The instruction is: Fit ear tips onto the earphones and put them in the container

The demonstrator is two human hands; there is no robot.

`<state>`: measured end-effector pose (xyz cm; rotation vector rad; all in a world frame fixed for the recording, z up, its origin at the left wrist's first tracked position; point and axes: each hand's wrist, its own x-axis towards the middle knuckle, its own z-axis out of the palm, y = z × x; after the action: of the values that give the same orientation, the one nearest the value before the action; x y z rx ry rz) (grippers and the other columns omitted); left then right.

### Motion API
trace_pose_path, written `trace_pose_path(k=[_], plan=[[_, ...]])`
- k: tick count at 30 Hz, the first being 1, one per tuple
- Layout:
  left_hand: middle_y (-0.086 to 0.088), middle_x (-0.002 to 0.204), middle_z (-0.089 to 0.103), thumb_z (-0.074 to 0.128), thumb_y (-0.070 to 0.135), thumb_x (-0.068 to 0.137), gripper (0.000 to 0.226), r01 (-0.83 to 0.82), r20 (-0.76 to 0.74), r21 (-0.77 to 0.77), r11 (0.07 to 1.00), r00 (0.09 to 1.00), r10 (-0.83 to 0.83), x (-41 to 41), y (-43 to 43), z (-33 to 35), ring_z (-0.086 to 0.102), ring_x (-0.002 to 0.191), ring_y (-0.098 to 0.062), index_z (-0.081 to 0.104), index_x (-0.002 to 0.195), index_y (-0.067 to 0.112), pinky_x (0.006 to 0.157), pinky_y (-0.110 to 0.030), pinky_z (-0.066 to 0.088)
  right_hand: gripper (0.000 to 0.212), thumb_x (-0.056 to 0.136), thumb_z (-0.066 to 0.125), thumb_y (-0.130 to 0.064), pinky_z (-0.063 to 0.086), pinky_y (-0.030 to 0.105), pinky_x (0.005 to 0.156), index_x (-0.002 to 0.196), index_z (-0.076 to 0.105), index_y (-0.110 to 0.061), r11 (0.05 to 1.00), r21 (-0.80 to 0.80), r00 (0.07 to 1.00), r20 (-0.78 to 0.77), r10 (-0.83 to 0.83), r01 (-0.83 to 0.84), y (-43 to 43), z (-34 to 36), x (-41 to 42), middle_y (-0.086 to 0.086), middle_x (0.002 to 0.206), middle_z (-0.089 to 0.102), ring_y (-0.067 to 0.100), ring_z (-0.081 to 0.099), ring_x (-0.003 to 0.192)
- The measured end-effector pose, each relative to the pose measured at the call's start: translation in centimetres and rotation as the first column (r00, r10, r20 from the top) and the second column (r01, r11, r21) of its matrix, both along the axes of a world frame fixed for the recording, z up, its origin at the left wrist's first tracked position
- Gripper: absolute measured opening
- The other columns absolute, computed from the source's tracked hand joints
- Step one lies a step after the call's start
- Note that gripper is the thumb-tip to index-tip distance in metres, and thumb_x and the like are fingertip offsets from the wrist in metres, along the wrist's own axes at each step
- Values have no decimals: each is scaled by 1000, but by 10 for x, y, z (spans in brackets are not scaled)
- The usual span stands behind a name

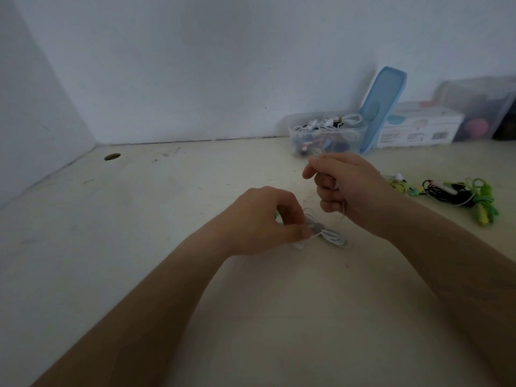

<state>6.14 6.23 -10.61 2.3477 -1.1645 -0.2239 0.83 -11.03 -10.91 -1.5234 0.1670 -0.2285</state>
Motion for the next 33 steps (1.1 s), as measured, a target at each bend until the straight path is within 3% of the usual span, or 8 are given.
trace_pose_path(k=[4, 8, 11, 15, 20, 26, 29, 33], plan=[[20, 78, 66, 84, 46, 71, 24, 49, -12, 166, 985, 999, -48, 4, 7, 4, 53, 66, 9, 72, 89, 36, 57, -6, 37, 24, 101, 51, -20, 22, 24, 44, 83, 60, -7, 1000, 12, 1000, -1, 8, -8, -1, 0, -1, -5, 53, 30, 11, 23, 47], [18, 78, 66, 82, 42, 74, 17, 91, 19, 169, 981, 995, -96, 3, 4, -2, 54, 67, 7, 74, 87, 34, 57, -8, 38, 25, 99, 55, -18, 22, 25, 44, 76, 58, -10, 998, -20, 998, 3, 58, -58, 0, 0, -2, -3, 55, 30, 12, 23, 49], [14, 78, 68, 78, 41, 78, 14, 76, 15, 58, 995, 997, -77, 3, 4, -1, 58, 66, 3, 73, 86, 31, 61, -9, 42, 34, 98, 58, -26, 23, 24, 45, 67, 57, -13, 979, -123, 986, 17, 166, -163, 0, 1, -5, -1, 57, 31, 13, 23, 49], [7, 74, 72, 66, 29, 92, 11, -27, -149, -182, 983, 989, -1, 6, 7, 4, 59, 55, -1, 70, 84, 23, 55, -12, 45, 42, 88, 56, -47, 32, 23, 47, 83, 61, -6, 908, -384, 975, 71, 209, -167, 5, 3, -10, -11, 53, 42, 10, 33, 47], [5, 66, 69, 58, 24, 98, 23, -160, -337, -377, 912, 941, 25, 4, 8, 5, 49, 50, -5, 68, 82, 11, 49, -20, 41, 16, 90, 69, -28, 39, 20, 47, 96, 62, -15, 870, -480, 977, 111, 183, -108, 8, 2, -10, -8, 61, 50, 8, 43, 48], [3, 60, 67, 53, 30, 100, 35, -249, -469, -476, 844, 883, -3, -2, 4, 8, 46, 49, -7, 69, 77, 8, 46, -18, 38, 13, 90, 68, -24, 36, 16, 43, 97, 65, -14, 876, -482, 973, 192, 126, -19, 9, 3, -11, -6, 79, 62, 8, 42, 43], [-6, 76, 74, 51, 38, 100, 40, -289, -433, -481, 828, 899, 62, 5, 7, 10, 49, 52, -10, 74, 85, 9, 47, -18, 38, 8, 90, 70, -20, 36, 19, 44, 89, 66, -13, 914, -402, 971, 233, 51, 48, 7, 3, -8, -9, 73, 64, 11, 43, 43], [9, 74, 73, 59, 31, 96, 21, -358, -109, -455, 815, 931, 348, 42, 34, 11, 53, 55, 4, 74, 85, 21, 58, -13, 43, 3, 87, 73, -12, 37, 21, 44, 89, 70, -11, 971, -226, 978, 203, -35, 82, 3, 2, -5, 1, 66, 66, 14, 42, 48]])
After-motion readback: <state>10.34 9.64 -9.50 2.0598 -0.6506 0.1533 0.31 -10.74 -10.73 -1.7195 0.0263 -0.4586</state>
